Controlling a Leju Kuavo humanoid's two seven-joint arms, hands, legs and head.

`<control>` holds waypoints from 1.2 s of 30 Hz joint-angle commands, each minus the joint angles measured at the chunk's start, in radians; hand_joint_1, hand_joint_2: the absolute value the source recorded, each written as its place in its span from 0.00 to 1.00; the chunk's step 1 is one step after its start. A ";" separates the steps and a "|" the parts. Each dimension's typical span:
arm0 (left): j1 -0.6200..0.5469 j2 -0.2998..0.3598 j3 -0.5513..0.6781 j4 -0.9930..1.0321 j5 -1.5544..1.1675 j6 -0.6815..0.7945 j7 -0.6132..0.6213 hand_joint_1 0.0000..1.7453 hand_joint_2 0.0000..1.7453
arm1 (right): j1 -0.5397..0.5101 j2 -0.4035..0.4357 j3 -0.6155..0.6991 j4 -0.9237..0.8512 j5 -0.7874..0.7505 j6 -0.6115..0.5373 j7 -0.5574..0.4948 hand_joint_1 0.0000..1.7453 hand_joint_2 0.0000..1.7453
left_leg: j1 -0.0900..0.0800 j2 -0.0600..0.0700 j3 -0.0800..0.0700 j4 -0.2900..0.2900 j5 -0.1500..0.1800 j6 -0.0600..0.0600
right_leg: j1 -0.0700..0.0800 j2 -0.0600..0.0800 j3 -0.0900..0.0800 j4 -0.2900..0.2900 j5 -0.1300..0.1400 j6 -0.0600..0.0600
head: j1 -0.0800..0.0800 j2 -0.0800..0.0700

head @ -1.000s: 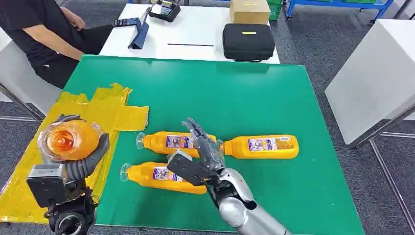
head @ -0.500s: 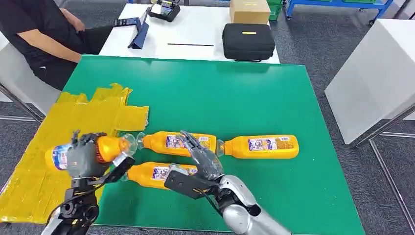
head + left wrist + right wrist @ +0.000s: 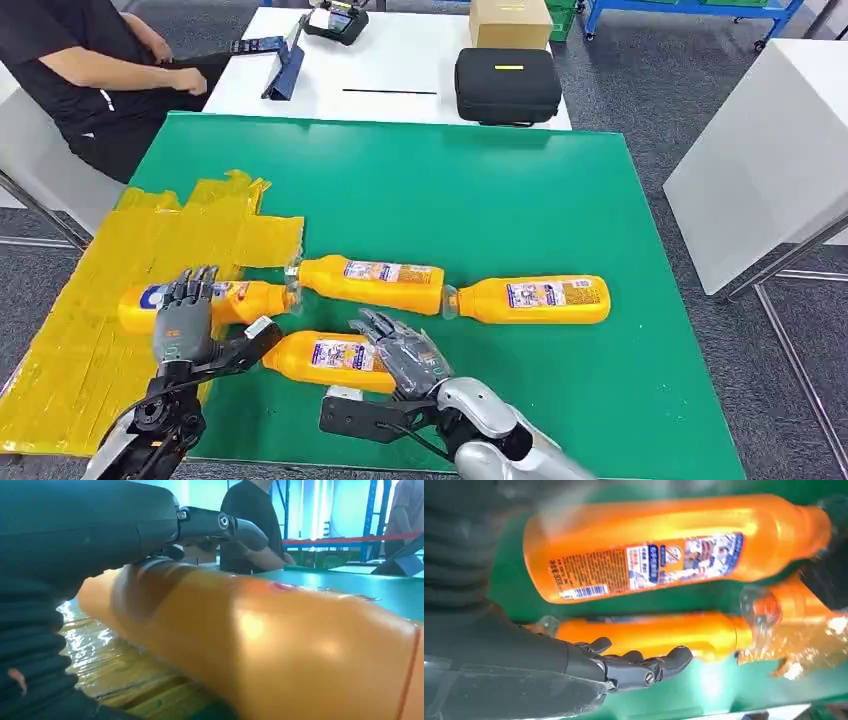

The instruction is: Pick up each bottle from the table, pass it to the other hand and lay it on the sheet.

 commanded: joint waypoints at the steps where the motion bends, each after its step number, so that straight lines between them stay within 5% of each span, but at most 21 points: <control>1: -0.001 -0.009 0.013 -0.040 0.102 -0.010 -0.042 0.00 0.00 | -0.032 -0.008 0.065 0.106 0.076 0.013 0.038 0.00 1.00 | 0.001 -0.002 0.005 0.000 -0.002 0.001 | 0.001 0.000 0.005 0.000 -0.002 -0.007 | 0.000 0.000; 12: 0.176 -0.030 0.085 -0.571 0.574 -0.093 -0.162 0.00 0.00 | -0.009 0.114 0.023 0.329 0.248 0.012 0.036 0.00 1.00 | 0.001 -0.001 0.002 0.001 -0.001 0.000 | 0.002 0.000 0.002 0.000 -0.001 -0.004 | 0.000 0.000; 19: 0.180 -0.031 0.085 -0.578 0.612 -0.084 -0.186 0.00 0.00 | -0.009 0.117 0.013 0.336 0.249 0.007 0.031 0.00 1.00 | 0.001 0.000 0.003 0.000 -0.002 0.000 | 0.001 0.001 0.003 0.000 -0.001 -0.005 | 0.000 0.000; 31: 0.284 -0.047 -0.050 -0.934 0.957 -0.083 -0.334 0.00 0.00 | -0.072 0.235 0.041 0.767 0.281 -0.018 0.021 0.00 1.00 | 0.001 -0.001 0.007 -0.001 -0.001 0.000 | 0.002 -0.001 0.006 -0.002 -0.001 -0.005 | 0.000 0.000; 32: 0.288 -0.055 -0.046 -0.940 0.972 -0.090 -0.332 0.00 0.00 | -0.076 0.239 0.036 0.796 0.291 -0.024 0.030 0.70 1.00 | 0.001 -0.001 0.009 -0.001 -0.002 0.000 | 0.002 -0.001 0.006 -0.001 -0.002 -0.007 | 0.000 0.000; 33: 0.286 -0.057 -0.044 -0.938 0.974 -0.091 -0.334 0.00 0.00 | -0.077 0.238 0.036 0.808 0.297 -0.027 0.038 1.00 1.00 | 0.001 -0.002 0.011 0.000 -0.003 0.000 | 0.002 -0.001 0.001 -0.001 -0.003 -0.006 | 0.000 0.000; 36: 0.278 -0.069 -0.026 -0.925 1.008 -0.098 -0.346 0.00 0.00 | -0.078 0.237 0.022 0.840 0.302 -0.032 0.050 1.00 1.00 | 0.001 0.001 0.017 -0.002 -0.005 -0.003 | 0.001 0.001 0.005 -0.003 -0.006 -0.009 | 0.000 0.000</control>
